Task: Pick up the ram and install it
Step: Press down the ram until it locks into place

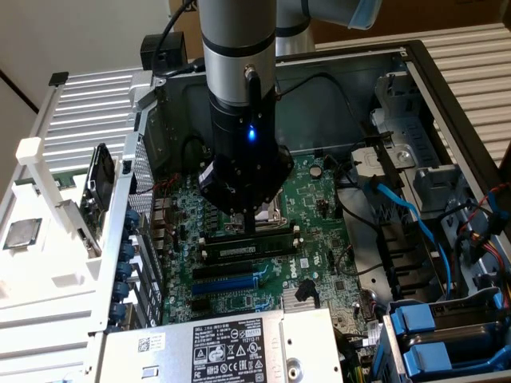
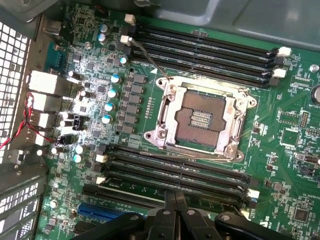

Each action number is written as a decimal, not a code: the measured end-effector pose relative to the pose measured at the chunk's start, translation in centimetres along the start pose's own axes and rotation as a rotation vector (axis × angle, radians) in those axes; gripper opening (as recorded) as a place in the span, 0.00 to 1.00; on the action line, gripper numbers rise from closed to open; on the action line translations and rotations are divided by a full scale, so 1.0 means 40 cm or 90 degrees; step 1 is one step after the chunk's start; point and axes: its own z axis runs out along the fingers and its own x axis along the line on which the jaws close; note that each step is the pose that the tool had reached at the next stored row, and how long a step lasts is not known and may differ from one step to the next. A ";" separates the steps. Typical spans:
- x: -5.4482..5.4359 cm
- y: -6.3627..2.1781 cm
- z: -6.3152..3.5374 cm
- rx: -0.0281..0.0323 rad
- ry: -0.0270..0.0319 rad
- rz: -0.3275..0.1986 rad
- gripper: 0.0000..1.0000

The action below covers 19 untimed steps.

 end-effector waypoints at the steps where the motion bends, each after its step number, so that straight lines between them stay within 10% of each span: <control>1: 0.000 0.000 0.000 -0.0002 0.0001 0.008 0.11; 19: 0.000 0.000 0.000 -0.0033 0.0014 0.099 0.11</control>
